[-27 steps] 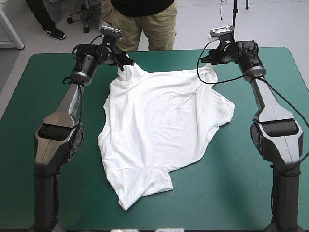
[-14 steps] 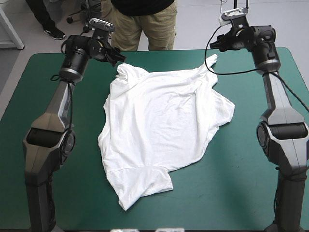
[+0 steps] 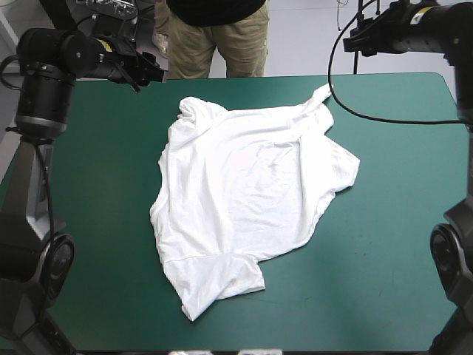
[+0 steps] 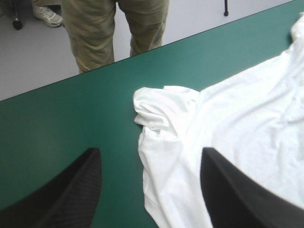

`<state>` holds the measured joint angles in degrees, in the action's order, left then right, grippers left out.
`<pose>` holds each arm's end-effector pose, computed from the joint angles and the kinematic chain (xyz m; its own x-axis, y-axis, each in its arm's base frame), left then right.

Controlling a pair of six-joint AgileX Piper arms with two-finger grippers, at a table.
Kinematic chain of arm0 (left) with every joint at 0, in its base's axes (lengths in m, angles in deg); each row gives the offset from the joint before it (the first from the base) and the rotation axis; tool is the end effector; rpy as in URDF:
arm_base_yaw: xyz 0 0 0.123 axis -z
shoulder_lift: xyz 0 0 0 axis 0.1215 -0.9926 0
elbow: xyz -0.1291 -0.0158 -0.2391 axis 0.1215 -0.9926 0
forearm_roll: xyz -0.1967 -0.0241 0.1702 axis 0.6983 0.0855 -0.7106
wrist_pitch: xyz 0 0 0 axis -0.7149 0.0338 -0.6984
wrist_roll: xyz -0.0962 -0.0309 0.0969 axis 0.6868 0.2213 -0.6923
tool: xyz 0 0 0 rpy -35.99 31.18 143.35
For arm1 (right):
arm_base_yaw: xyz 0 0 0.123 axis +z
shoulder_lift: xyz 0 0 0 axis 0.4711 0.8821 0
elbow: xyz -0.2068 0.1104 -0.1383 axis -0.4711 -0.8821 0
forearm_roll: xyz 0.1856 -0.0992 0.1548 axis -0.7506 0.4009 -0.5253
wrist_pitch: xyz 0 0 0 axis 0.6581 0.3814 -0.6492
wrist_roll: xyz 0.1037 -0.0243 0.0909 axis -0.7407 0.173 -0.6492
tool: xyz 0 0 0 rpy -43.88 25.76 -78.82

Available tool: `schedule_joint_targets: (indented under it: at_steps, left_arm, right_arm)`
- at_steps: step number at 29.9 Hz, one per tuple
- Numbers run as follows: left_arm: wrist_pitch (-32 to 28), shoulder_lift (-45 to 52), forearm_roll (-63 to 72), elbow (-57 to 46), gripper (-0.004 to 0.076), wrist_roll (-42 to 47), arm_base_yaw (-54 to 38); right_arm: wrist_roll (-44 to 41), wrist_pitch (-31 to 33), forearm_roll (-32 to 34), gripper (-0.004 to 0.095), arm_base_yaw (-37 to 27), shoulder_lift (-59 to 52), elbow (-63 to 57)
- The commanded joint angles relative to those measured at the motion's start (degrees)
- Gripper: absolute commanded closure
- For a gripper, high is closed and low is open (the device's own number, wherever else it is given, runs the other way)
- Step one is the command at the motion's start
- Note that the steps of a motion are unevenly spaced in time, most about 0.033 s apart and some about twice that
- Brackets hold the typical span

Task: Fold the cloth

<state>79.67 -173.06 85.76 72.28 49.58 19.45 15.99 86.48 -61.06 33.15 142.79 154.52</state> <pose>0.4038 -0.0956 0.4531 -0.5464 0.2984 -0.7825 0.3500 0.9302 0.1104 0.3955 0.0610 0.5050 -0.4202 -0.1899 -0.8873 -0.3197 0.9461 -0.0511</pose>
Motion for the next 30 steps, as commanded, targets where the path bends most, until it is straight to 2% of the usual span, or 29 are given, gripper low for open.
schedule_joint_targets:
  at_steps: [1,7,14,19,25,30]
  left_arm:
    - [2.04,8.18,2.77,-5.69,0.0289,0.51,0.02]
    - [1.29,19.85,2.06,-28.10,0.0289,1.01,0.02]
    - [-7.93,34.00,9.66,-58.82,0.0289,1.95,0.02]
    - [-9.29,37.27,11.49,-75.11,0.0289,3.95,0.02]
    - [-19.55,37.27,13.74,-85.67,0.0289,3.92,0.02]
    - [-22.43,34.86,19.66,-87.72,0.0289,-0.05,0.13]
  right_arm:
    - [0.99,0.03,-3.66,0.0331,-0.41,-8.73,-1.58]
    - [0.99,0.03,-2.66,0.0331,-0.41,-19.15,-13.04]
    - [0.99,-0.75,-2.34,0.0331,-0.41,-29.16,-30.86]
    - [-0.31,-2.67,-2.34,0.0331,-0.41,-33.43,-39.97]
    - [-0.31,-3.06,-2.93,0.0331,-0.41,-34.30,-43.22]
    - [-0.31,-4.03,-3.03,0.0332,-0.41,-34.30,-43.22]
